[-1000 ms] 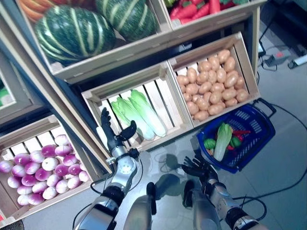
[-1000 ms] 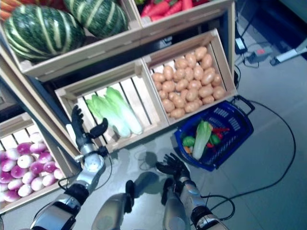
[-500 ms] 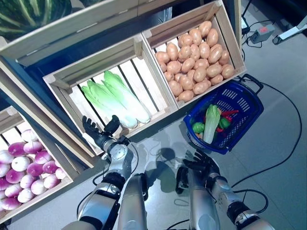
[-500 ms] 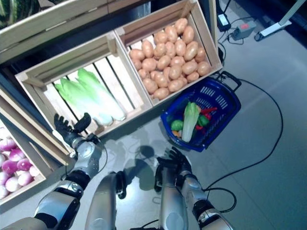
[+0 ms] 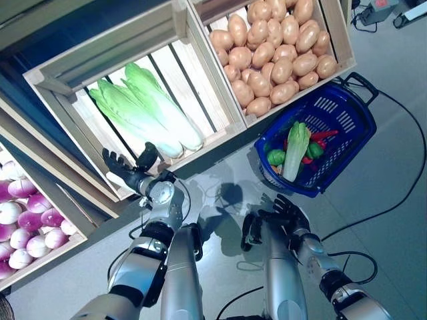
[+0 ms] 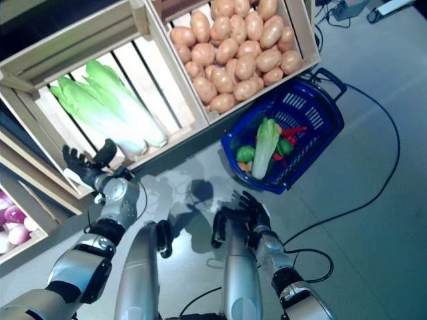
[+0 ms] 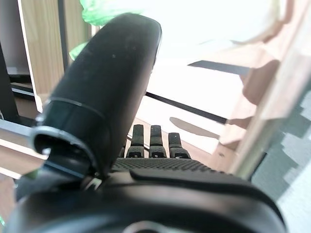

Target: Put vegetables into the basket

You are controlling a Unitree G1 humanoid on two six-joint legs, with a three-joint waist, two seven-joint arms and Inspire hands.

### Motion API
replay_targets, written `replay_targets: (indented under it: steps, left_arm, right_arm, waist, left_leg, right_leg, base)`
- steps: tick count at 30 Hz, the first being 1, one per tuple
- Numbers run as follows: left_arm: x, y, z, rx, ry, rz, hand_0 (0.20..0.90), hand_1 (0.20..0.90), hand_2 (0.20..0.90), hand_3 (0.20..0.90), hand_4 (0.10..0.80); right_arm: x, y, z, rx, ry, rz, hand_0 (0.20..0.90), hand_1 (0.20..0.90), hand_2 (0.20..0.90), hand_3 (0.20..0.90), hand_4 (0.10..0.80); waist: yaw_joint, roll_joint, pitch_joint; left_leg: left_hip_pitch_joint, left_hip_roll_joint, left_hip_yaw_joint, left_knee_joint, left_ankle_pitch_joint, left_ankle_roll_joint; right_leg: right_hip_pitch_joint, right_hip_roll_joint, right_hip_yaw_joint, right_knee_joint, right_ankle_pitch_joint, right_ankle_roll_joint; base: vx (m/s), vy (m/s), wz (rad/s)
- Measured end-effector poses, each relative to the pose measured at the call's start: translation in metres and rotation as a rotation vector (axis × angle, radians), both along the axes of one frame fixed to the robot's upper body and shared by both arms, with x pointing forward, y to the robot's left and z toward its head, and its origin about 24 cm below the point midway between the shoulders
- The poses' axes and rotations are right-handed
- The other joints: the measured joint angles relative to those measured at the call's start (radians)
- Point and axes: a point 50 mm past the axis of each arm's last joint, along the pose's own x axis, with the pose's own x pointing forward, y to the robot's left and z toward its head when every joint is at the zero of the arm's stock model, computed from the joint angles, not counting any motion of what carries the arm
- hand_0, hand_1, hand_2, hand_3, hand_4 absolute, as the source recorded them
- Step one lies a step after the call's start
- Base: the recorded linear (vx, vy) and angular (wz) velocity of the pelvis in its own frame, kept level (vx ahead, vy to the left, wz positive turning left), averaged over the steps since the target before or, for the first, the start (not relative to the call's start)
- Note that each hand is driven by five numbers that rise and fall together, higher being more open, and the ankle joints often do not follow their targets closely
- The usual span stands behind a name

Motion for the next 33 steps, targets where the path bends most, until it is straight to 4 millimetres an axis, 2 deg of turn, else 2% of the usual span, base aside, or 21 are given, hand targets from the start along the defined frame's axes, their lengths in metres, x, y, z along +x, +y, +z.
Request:
replay_targets:
  steps: [6, 11, 17, 25, 33]
  left_arm:
    - [0.006, 0.009, 0.020, 0.011, -0.050, 0.015, 0.900, 0.900, 0.900, 0.900, 0.800]
    - [0.014, 0.009, 0.036, 0.021, -0.084, 0.003, 0.900, 0.900, 0.900, 0.900, 0.800]
    - [0.017, 0.012, 0.041, 0.062, -0.086, -0.028, 0.900, 0.900, 0.900, 0.900, 0.800]
    - [0.022, 0.009, 0.045, 0.122, -0.128, -0.158, 0.900, 0.900, 0.900, 0.900, 0.800]
    - [0.023, 0.020, 0.048, 0.131, -0.157, -0.213, 0.900, 0.900, 0.900, 0.900, 0.800]
  right_arm:
    - [-0.005, -0.006, -0.004, -0.008, 0.024, -0.008, 0.900, 0.900, 0.900, 0.900, 0.800]
    - [0.002, -0.007, 0.004, -0.014, -0.010, -0.001, 0.900, 0.900, 0.900, 0.900, 0.800]
    - [0.002, -0.007, 0.005, -0.016, -0.012, 0.003, 0.900, 0.900, 0.900, 0.900, 0.800]
    - [0.002, -0.007, 0.004, -0.017, -0.010, 0.005, 0.900, 0.900, 0.900, 0.900, 0.800]
    - [0.002, -0.006, 0.005, -0.018, -0.013, 0.009, 0.900, 0.900, 0.900, 0.900, 0.800]
  waist:
    - [-0.008, 0.000, 0.000]
    - [-0.008, -0.001, 0.001]
    - [-0.011, -0.005, 0.002]
    - [-0.012, -0.017, 0.002]
    - [-0.010, -0.031, 0.002]
  left_leg:
    - [-0.058, 0.002, -0.011, 0.026, -0.001, 0.000]
    - [-0.109, 0.003, -0.020, 0.051, -0.002, -0.001]
    - [-0.124, 0.016, -0.020, 0.064, -0.009, -0.001]
    - [-0.128, 0.018, -0.021, 0.063, -0.011, 0.002]
    - [-0.138, 0.018, -0.026, 0.068, -0.011, 0.002]
  right_leg:
    - [-0.052, 0.007, 0.001, 0.021, -0.001, -0.002]
    - [-0.097, 0.015, 0.003, 0.040, -0.001, -0.005]
    - [-0.111, 0.023, 0.004, 0.044, -0.001, -0.005]
    - [-0.115, 0.028, 0.004, 0.042, -0.002, -0.006]
    - [-0.120, 0.036, 0.006, 0.043, -0.002, -0.006]
  base:
    - [-0.014, 0.006, 0.02]
    - [-0.017, -0.010, 0.02]
    - [-0.019, -0.011, -0.04]
    - [0.000, 0.000, 0.00]
    - [0.001, -0.003, 0.01]
